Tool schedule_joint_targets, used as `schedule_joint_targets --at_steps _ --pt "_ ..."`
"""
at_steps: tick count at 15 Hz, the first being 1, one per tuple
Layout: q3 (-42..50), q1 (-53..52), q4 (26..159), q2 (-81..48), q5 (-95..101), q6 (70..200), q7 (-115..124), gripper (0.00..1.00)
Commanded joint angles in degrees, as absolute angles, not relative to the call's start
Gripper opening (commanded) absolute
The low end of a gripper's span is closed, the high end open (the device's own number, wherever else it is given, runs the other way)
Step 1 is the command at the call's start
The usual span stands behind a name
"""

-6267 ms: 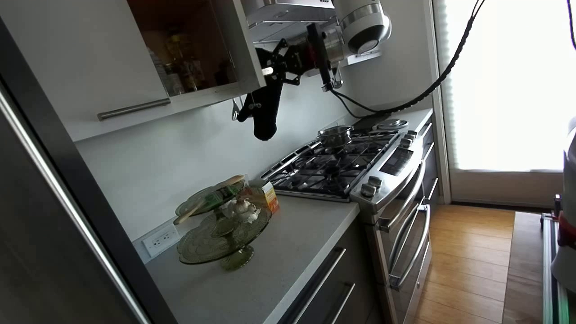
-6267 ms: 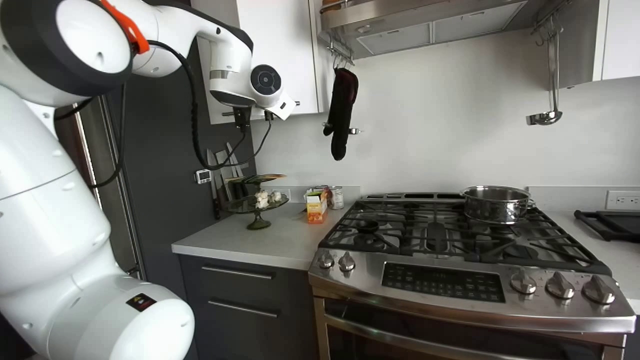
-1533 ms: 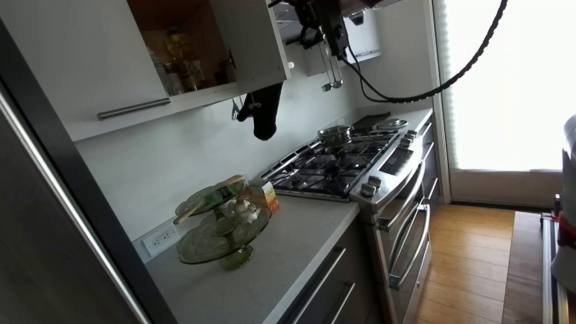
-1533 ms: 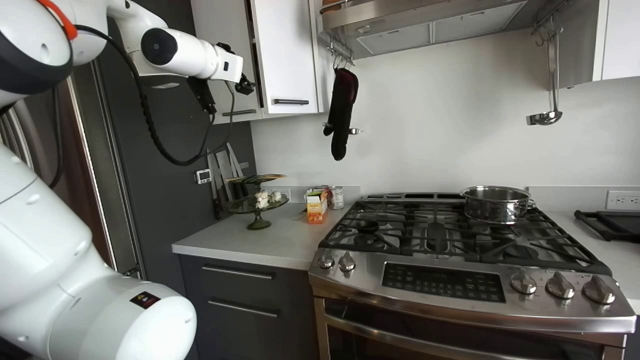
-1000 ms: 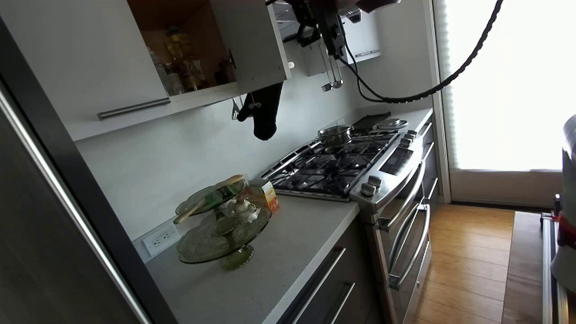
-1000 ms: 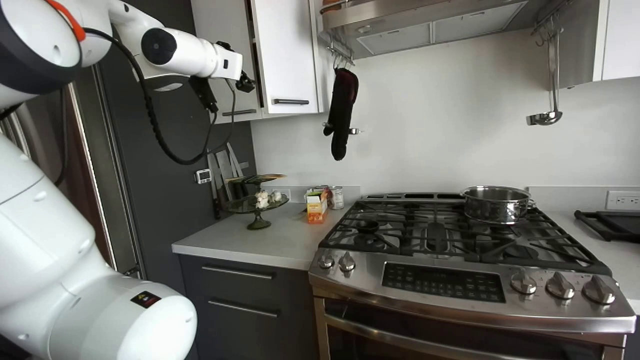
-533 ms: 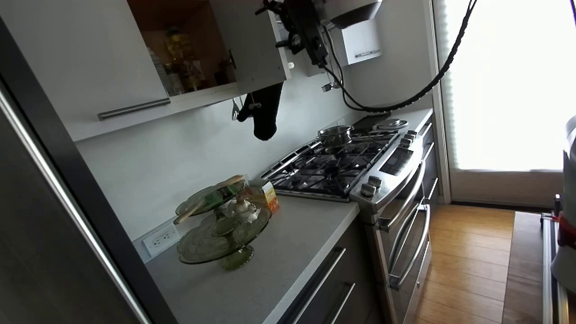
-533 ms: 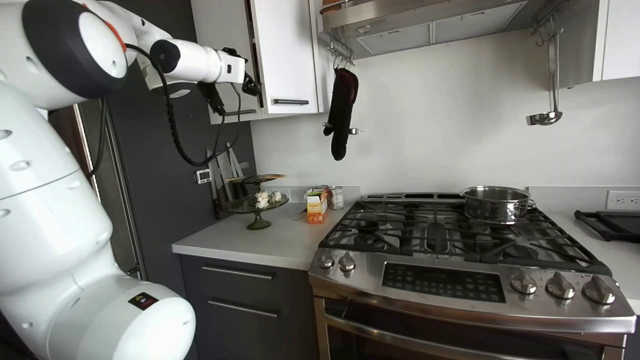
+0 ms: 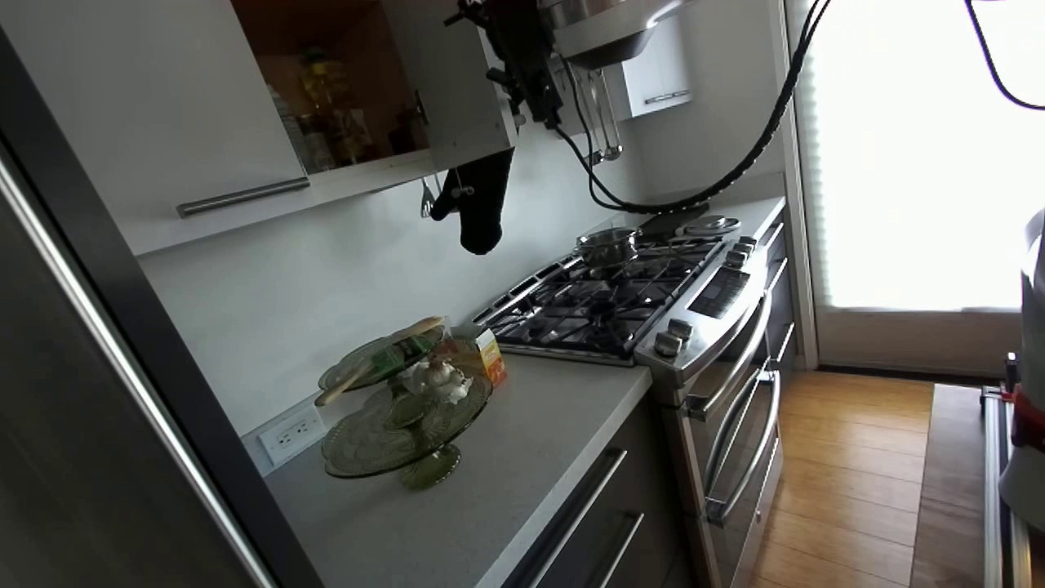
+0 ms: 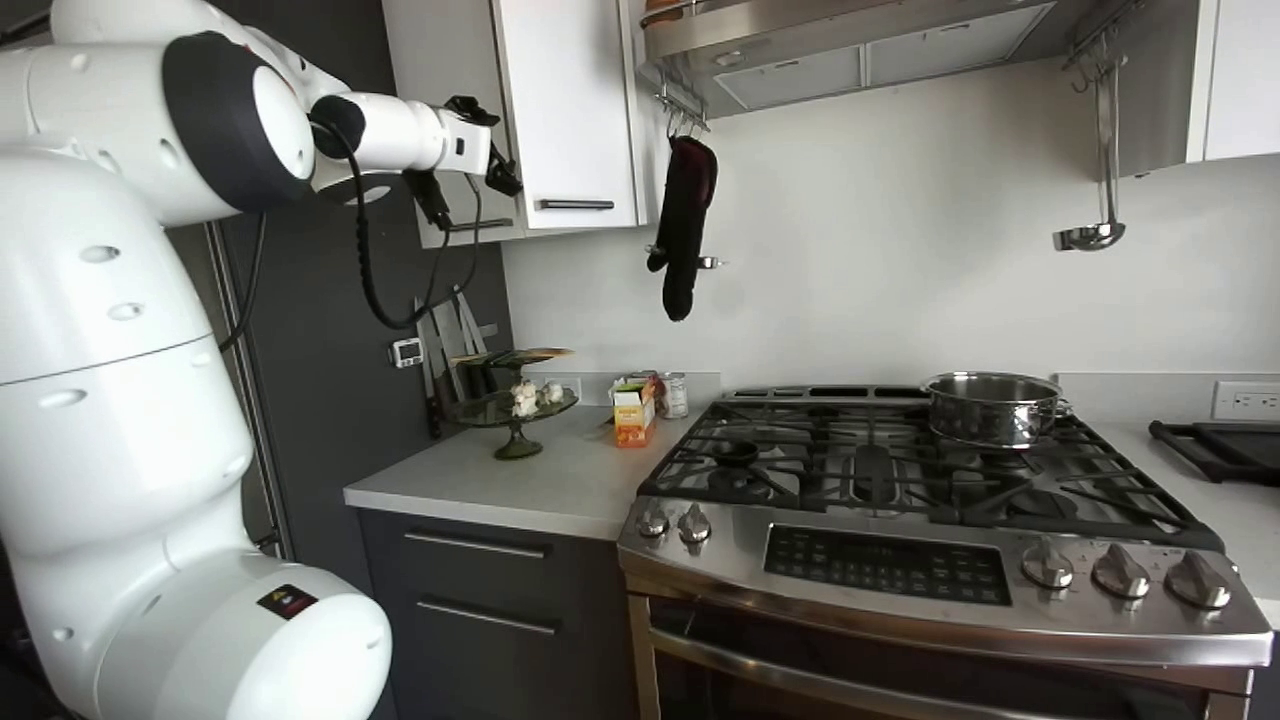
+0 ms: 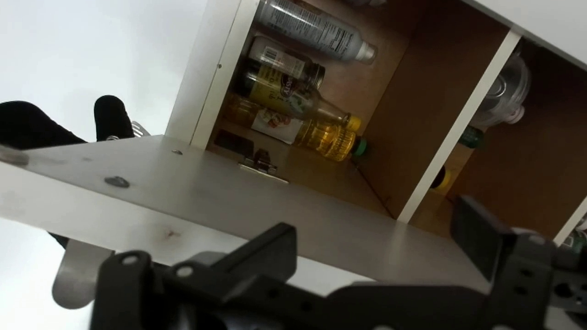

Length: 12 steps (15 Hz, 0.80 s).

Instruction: Open the right door of the top drawer

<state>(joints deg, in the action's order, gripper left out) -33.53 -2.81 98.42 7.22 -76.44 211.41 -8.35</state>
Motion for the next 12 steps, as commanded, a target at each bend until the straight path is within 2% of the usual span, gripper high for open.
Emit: schedule_joint_targets --at_steps 1,12 --pt "-34.0 -2.2 95.3 3.8 -74.5 216.6 -7.4 1.0" --pt "-33.8 -1.2 92.6 1.3 -75.2 233.2 -12.5 1.0"
